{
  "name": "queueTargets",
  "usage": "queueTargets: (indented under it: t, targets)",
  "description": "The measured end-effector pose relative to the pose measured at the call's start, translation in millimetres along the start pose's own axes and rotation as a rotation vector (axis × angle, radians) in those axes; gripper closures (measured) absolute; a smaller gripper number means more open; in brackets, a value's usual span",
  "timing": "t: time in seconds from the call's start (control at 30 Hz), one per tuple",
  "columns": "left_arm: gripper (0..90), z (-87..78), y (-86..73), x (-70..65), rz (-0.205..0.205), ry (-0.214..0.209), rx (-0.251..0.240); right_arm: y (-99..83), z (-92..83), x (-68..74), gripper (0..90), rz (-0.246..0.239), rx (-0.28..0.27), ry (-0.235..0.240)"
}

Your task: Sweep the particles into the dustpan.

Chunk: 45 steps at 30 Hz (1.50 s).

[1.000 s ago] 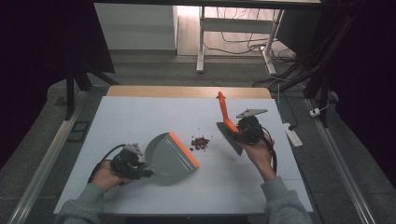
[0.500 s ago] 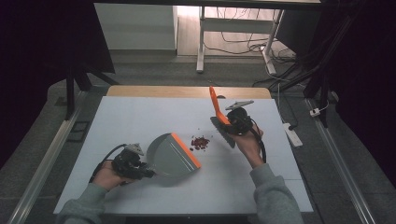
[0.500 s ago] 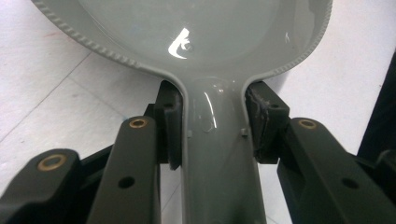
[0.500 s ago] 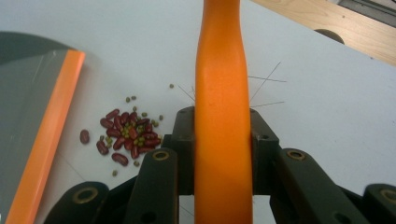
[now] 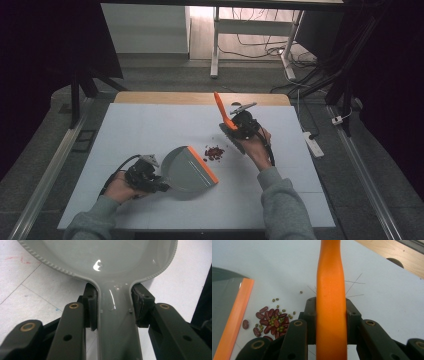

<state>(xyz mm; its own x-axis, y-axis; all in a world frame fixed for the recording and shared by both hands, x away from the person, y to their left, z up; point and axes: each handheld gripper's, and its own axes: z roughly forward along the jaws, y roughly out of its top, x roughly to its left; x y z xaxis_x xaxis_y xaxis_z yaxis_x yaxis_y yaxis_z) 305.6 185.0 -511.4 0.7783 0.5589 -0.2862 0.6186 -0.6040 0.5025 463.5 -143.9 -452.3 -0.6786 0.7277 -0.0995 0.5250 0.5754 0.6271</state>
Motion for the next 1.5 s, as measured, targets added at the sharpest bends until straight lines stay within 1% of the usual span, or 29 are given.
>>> queueTargets:
  t: [0.17,0.4,0.5,0.6,0.73,0.87,0.97,1.17,1.23,1.37,1.4,1.5]
  targets:
    - [61.4,-0.4,-0.2,0.9,0.000,-0.003,-0.001,2.9,8.9,0.7,70.3,0.002,0.009,0.001]
    - [61.4,-0.5,1.1,-0.5,-0.002,0.001,-0.007,3.2,11.6,1.9,70.4,0.012,0.011,0.008]
    - [61.4,0.7,1.9,-0.5,-0.004,0.002,-0.003,3.5,13.8,1.5,70.3,0.006,0.013,0.004]
    - [61.4,1.6,2.6,-1.3,-0.003,0.001,-0.002,4.8,17.8,1.7,70.3,0.011,0.026,0.008]
    - [61.4,2.1,3.0,-1.7,-0.001,0.001,-0.003,8.0,24.0,3.0,70.4,-0.011,0.039,-0.003]
    - [61.4,2.7,3.4,-1.4,-0.001,0.002,-0.001,12.1,29.6,5.4,70.4,-0.014,0.053,-0.001]
    - [61.4,2.6,3.4,-1.2,-0.003,0.000,-0.002,15.7,34.2,7.4,70.4,-0.028,0.064,-0.003]
    - [61.4,2.8,4.7,-1.1,-0.017,0.002,-0.003,22.1,42.3,12.4,70.4,-0.045,0.085,-0.006]
    - [61.4,3.3,5.2,-0.7,-0.017,0.002,-0.003,23.7,44.0,14.5,70.4,-0.070,0.101,-0.009]
    - [61.5,4.1,5.6,-0.8,-0.019,0.000,-0.001,26.2,46.6,19.2,70.5,-0.084,0.114,0.002]
    - [61.5,4.2,5.7,-0.8,-0.020,0.000,-0.002,26.5,46.9,19.9,70.4,-0.094,0.118,0.002]
    - [61.5,4.5,5.9,-0.7,-0.019,-0.003,0.001,27.1,47.2,23.5,70.5,-0.100,0.124,0.006]
